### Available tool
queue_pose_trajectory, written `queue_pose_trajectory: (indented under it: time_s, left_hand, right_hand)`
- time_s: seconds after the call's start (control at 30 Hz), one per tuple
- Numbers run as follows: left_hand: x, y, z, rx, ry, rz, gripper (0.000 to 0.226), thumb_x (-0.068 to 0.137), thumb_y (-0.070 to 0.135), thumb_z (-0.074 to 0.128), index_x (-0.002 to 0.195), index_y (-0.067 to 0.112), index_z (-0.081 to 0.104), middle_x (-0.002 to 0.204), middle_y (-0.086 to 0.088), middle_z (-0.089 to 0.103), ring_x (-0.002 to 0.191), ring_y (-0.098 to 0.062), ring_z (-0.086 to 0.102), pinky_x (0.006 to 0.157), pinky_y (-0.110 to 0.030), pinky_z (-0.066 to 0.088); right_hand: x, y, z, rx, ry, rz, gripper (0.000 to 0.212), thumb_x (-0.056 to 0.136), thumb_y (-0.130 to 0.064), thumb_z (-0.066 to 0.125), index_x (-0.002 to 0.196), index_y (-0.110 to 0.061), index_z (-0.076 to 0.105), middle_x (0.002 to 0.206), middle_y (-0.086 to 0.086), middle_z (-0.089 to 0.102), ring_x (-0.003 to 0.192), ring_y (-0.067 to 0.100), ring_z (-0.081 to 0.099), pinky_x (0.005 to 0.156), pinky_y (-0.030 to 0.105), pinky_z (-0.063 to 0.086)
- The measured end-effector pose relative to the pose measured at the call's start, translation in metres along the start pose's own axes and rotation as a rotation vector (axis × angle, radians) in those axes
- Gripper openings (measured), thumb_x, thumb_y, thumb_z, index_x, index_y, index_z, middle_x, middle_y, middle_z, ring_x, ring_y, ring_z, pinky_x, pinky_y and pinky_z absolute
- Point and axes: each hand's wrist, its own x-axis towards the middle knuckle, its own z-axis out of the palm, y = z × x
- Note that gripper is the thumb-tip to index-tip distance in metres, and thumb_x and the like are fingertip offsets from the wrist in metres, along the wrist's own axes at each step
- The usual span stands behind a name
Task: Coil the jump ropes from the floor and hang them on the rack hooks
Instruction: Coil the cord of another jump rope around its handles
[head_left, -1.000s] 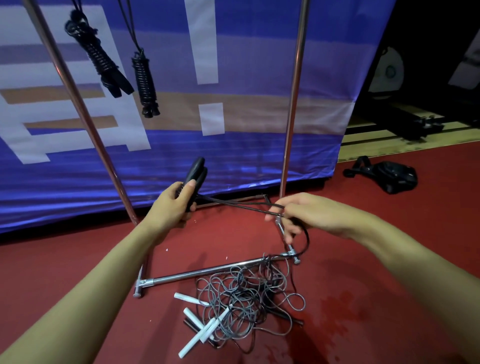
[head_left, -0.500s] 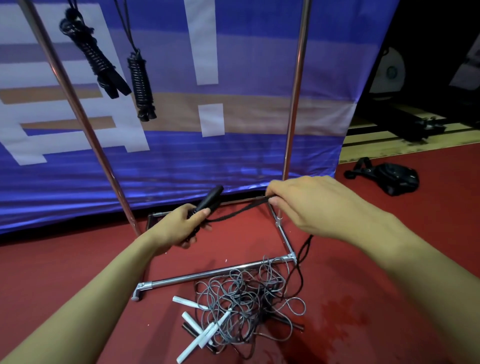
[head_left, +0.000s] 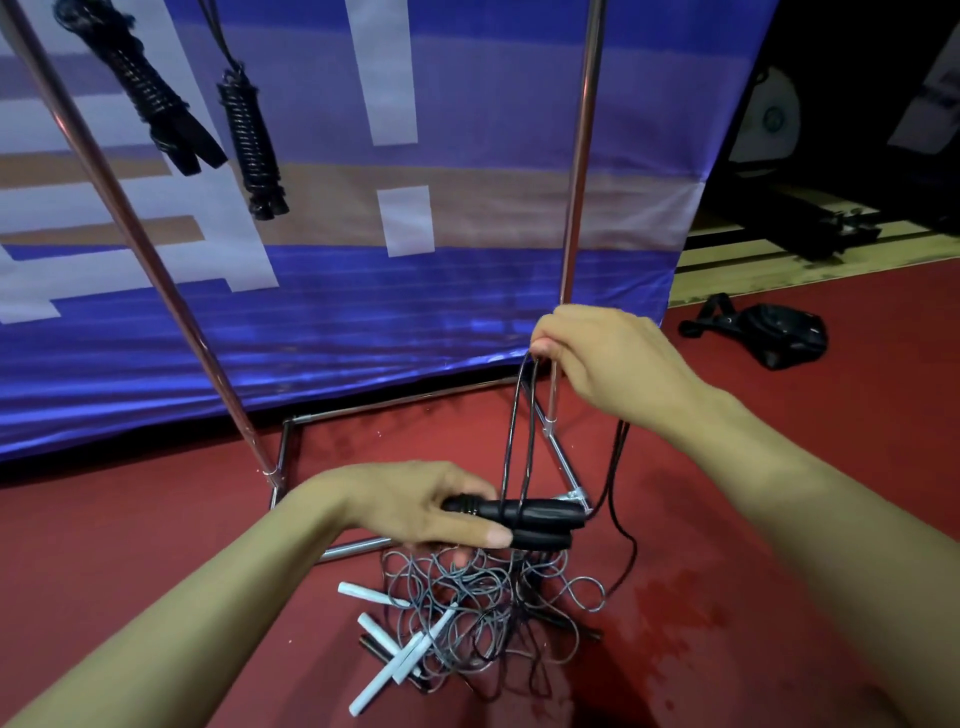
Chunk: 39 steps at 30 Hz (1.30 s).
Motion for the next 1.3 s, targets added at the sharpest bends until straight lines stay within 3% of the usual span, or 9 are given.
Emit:
queue_pose_trajectory:
  time_s: [0.3, 0.47, 0.63, 0.7, 0.8, 1.03, 1.1, 1.17, 1.3]
  left_hand:
    - [-0.007, 0.032, 0.007, 0.001, 0.292, 0.255, 0.053, 0.092, 0.048, 0.073, 0.072, 0.003, 0.057, 0.060, -0.010, 0.039, 0.055, -0.018, 0.035, 0.054, -0.042, 0.026]
    - [-0.020, 0.025, -0.003, -0.095, 0.557, 0.242, 0.032, 0.093, 0.041, 0.069, 0.076, 0.014, 0.071, 0.058, -0.002, 0.067, 0.051, -0.012, 0.057, 0.056, -0.022, 0.045]
    - [-0.022, 0.015, -0.014, -0.230, 0.898, 0.188, 0.037, 0.092, 0.049, 0.059, 0.083, 0.015, 0.066, 0.058, -0.006, 0.065, 0.043, -0.017, 0.049, 0.047, -0.022, 0.041]
    - [-0.021, 0.009, -0.020, -0.263, 0.969, 0.174, 0.026, 0.099, 0.045, 0.058, 0.112, 0.024, 0.066, 0.062, -0.008, 0.066, 0.044, -0.019, 0.049, 0.047, -0.022, 0.040]
    - [-0.021, 0.003, -0.020, -0.323, 0.978, 0.165, 0.041, 0.104, 0.034, 0.058, 0.143, 0.044, 0.049, 0.065, -0.010, 0.064, 0.048, -0.019, 0.054, 0.044, -0.023, 0.044]
    - [-0.008, 0.000, -0.014, -0.419, 0.963, 0.161, 0.025, 0.107, 0.030, 0.053, 0.093, 0.010, 0.049, 0.068, -0.002, 0.054, 0.048, -0.018, 0.048, 0.037, -0.026, 0.038]
    - [-0.006, -0.004, -0.016, -0.367, 0.949, 0.123, 0.027, 0.107, 0.030, 0.054, 0.090, 0.009, 0.048, 0.066, -0.004, 0.054, 0.045, -0.018, 0.047, 0.036, -0.026, 0.037]
    - [-0.002, -0.005, -0.014, -0.267, 0.879, 0.092, 0.028, 0.106, 0.027, 0.055, 0.089, 0.007, 0.048, 0.061, -0.006, 0.055, 0.039, -0.019, 0.049, 0.034, -0.025, 0.038]
    - [0.004, -0.006, -0.009, -0.213, 0.795, 0.085, 0.026, 0.106, 0.027, 0.056, 0.096, 0.004, 0.052, 0.064, -0.004, 0.060, 0.042, -0.021, 0.057, 0.036, -0.024, 0.041]
  right_hand:
    - [-0.006, 0.018, 0.051, 0.243, -0.257, 0.032, 0.015, 0.104, -0.033, 0.052, 0.092, -0.026, 0.058, 0.076, -0.011, 0.065, 0.074, 0.007, 0.060, 0.072, 0.033, 0.051]
    - [-0.021, 0.020, 0.057, 0.392, -0.519, 0.055, 0.031, 0.108, -0.023, 0.041, 0.092, -0.006, 0.061, 0.093, 0.008, 0.062, 0.086, 0.016, 0.058, 0.079, 0.032, 0.043]
    - [-0.031, 0.006, 0.041, 0.534, -0.373, 0.101, 0.016, 0.110, -0.035, 0.036, 0.104, -0.033, 0.052, 0.077, -0.001, 0.058, 0.072, 0.016, 0.060, 0.077, 0.032, 0.049]
    - [-0.032, -0.003, 0.026, 0.536, -0.290, 0.030, 0.014, 0.108, -0.039, 0.040, 0.115, -0.034, 0.051, 0.074, 0.002, 0.058, 0.067, 0.019, 0.053, 0.069, 0.029, 0.043]
    - [-0.031, -0.012, 0.015, 0.495, -0.290, -0.047, 0.013, 0.105, -0.043, 0.049, 0.116, -0.036, 0.053, 0.066, 0.000, 0.056, 0.056, 0.019, 0.048, 0.060, 0.026, 0.038]
    - [-0.035, -0.025, 0.017, 0.411, -0.288, -0.077, 0.020, 0.108, -0.020, 0.045, 0.106, -0.024, 0.064, 0.081, -0.012, 0.055, 0.076, 0.005, 0.054, 0.072, 0.025, 0.038]
    - [-0.034, -0.038, 0.015, 0.377, -0.290, -0.012, 0.021, 0.107, -0.025, 0.043, 0.127, -0.022, 0.050, 0.067, -0.009, 0.052, 0.063, 0.006, 0.049, 0.062, 0.027, 0.033]
    - [-0.031, -0.050, 0.014, 0.364, -0.240, 0.046, 0.063, 0.102, -0.034, 0.049, 0.156, -0.026, 0.018, 0.058, -0.004, 0.057, 0.056, 0.009, 0.050, 0.056, 0.026, 0.033]
    - [-0.026, -0.050, 0.004, 0.401, -0.289, 0.086, 0.090, 0.102, -0.038, 0.055, 0.162, -0.034, -0.011, 0.055, -0.002, 0.063, 0.054, 0.014, 0.054, 0.054, 0.026, 0.037]
